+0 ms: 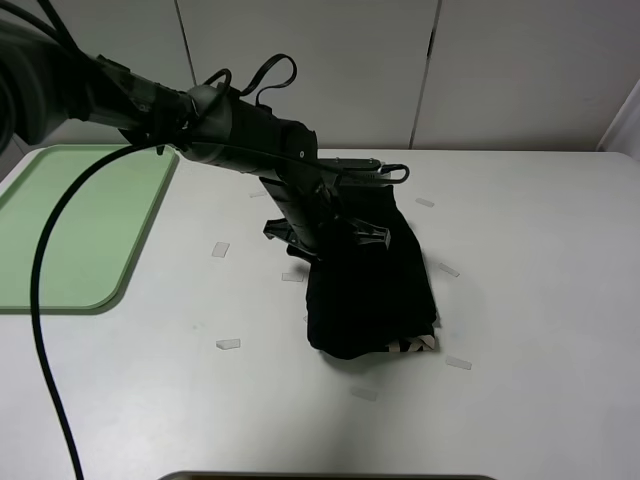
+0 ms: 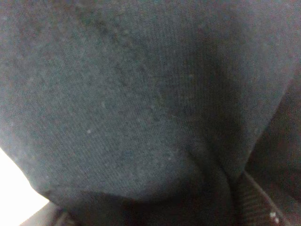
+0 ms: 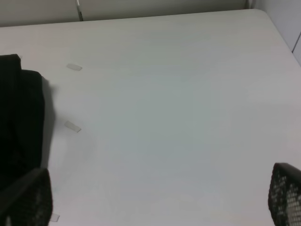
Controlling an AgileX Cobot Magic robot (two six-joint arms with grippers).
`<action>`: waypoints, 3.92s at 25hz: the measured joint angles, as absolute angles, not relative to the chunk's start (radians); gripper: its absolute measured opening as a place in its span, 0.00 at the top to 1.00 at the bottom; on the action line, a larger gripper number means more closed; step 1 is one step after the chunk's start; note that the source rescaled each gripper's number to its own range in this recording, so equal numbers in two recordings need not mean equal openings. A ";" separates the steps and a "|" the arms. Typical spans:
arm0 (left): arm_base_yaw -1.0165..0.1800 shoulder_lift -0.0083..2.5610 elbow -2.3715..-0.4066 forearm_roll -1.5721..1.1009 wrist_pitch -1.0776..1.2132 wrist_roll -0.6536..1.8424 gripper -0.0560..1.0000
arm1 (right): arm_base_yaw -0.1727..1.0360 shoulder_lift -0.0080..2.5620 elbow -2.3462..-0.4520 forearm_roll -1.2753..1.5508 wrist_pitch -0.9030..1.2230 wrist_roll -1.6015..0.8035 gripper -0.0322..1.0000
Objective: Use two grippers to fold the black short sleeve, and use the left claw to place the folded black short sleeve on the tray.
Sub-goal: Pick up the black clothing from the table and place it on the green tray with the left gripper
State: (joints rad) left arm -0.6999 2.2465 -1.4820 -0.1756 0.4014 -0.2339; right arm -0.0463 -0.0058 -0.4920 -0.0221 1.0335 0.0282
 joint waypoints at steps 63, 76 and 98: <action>-0.009 2.055 -1.482 -0.069 0.940 0.283 0.71 | -0.046 -0.006 -0.492 -0.021 1.033 0.028 0.00; 0.204 2.055 -1.482 -0.072 0.861 0.437 0.71 | -0.046 -0.006 -0.492 -0.021 1.033 0.028 0.00; 0.335 2.055 -1.482 -0.073 0.693 0.574 0.70 | -0.046 -0.006 -0.492 -0.021 1.033 0.028 0.00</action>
State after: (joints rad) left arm 0.3354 2.0554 -1.4820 -0.0733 0.6934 0.5736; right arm -0.0463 -0.0058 -0.4920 -0.0212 1.0335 0.0282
